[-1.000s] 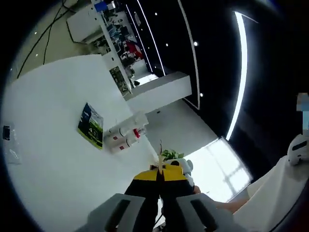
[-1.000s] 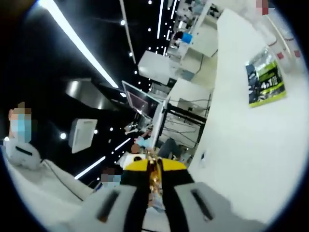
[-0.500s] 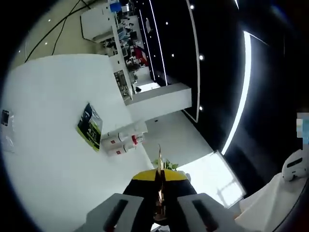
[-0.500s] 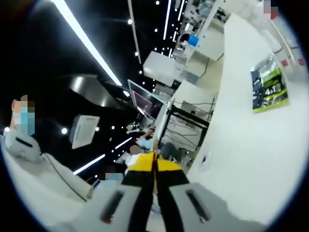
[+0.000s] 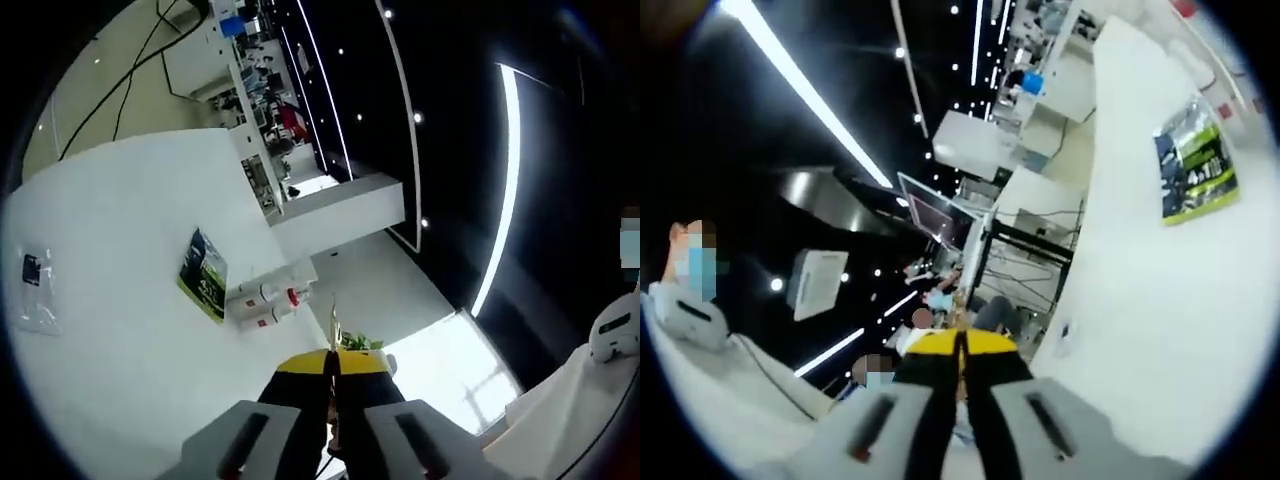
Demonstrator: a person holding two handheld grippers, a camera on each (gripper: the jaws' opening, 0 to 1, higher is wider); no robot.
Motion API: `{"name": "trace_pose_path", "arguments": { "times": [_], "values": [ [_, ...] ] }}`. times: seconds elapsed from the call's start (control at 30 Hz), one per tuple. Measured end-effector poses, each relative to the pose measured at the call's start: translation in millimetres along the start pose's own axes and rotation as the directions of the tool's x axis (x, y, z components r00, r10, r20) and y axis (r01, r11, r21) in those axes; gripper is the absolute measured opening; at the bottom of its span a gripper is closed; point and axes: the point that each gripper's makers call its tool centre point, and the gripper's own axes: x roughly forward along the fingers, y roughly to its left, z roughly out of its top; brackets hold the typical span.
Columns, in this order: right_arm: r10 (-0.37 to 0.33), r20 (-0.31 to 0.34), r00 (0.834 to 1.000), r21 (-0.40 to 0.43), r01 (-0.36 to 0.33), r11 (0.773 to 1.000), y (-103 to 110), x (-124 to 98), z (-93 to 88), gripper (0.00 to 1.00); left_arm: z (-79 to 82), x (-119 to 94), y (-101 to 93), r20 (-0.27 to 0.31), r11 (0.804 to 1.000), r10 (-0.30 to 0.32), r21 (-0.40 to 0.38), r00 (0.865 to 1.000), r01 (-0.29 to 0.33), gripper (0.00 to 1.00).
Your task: Arrange the skincare products in the storage area until every visible bottle or jar stands upright without overlapping.
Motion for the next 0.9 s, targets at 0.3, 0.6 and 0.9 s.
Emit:
{"name": "trace_pose_path", "arguments": {
  "times": [0.3, 0.6, 0.9],
  "values": [
    [-0.086, 0.043, 0.995, -0.026, 0.087, 0.996, -14, -24, 6.9, 0.12, 26.4, 9, 21.6, 0.032, 0.999, 0.034, -0.021, 0.999, -0.034, 0.00],
    [-0.295, 0.072, 0.953, -0.092, 0.301, 0.949, -46, -65, -1.1, 0.26, 59.2, 41, 74.7, -0.032, 0.991, 0.132, 0.005, 0.991, -0.132, 0.00],
    [-0.387, 0.123, 0.914, -0.089, 0.399, 0.913, -58, -84, 8.0, 0.33, 89.1, 81, 118.8, -0.108, 0.975, 0.221, 0.047, 0.969, -0.217, 0.00]
  ]
}}
